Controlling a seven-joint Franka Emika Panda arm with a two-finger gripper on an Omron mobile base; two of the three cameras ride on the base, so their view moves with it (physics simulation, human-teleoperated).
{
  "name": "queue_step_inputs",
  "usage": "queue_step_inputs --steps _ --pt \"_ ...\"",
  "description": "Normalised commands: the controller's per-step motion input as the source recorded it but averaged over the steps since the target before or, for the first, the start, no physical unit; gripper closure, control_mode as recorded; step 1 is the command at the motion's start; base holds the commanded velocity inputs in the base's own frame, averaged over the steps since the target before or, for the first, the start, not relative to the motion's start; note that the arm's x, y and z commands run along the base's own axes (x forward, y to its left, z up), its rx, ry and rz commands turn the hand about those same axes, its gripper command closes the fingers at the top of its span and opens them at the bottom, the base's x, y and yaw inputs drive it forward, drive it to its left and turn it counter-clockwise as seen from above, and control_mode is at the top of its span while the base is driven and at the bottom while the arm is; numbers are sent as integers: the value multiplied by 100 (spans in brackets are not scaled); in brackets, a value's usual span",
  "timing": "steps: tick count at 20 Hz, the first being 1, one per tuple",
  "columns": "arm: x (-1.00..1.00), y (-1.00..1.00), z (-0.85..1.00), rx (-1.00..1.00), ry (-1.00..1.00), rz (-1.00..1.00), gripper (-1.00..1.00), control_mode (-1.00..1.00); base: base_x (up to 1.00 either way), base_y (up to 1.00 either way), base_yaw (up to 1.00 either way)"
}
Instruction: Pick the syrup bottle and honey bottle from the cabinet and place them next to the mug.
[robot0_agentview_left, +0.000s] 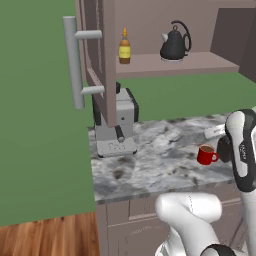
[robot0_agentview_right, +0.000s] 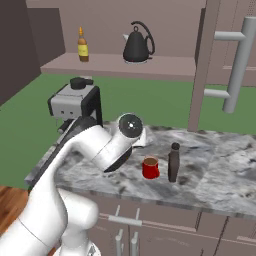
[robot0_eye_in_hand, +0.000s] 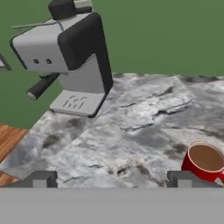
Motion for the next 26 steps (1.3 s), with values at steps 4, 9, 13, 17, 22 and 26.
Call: queue_step_inputs --steps 4,9,13,17,22,26 --pt "12 94 63 -3 18 -27 -100 -100 0 0 0" --pt "9 85 68 -1 15 -26 -100 -100 0 0 0" --pt "0 56 80 0 5 -14 -100 -100 0 0 0" --pt "0 4 34 0 -1 5 -100 -100 0 0 0" --pt "0 2 38 -1 -5 17 -100 -100 0 0 0" --pt "0 21 58 -4 -11 16 -100 -100 0 0 0"
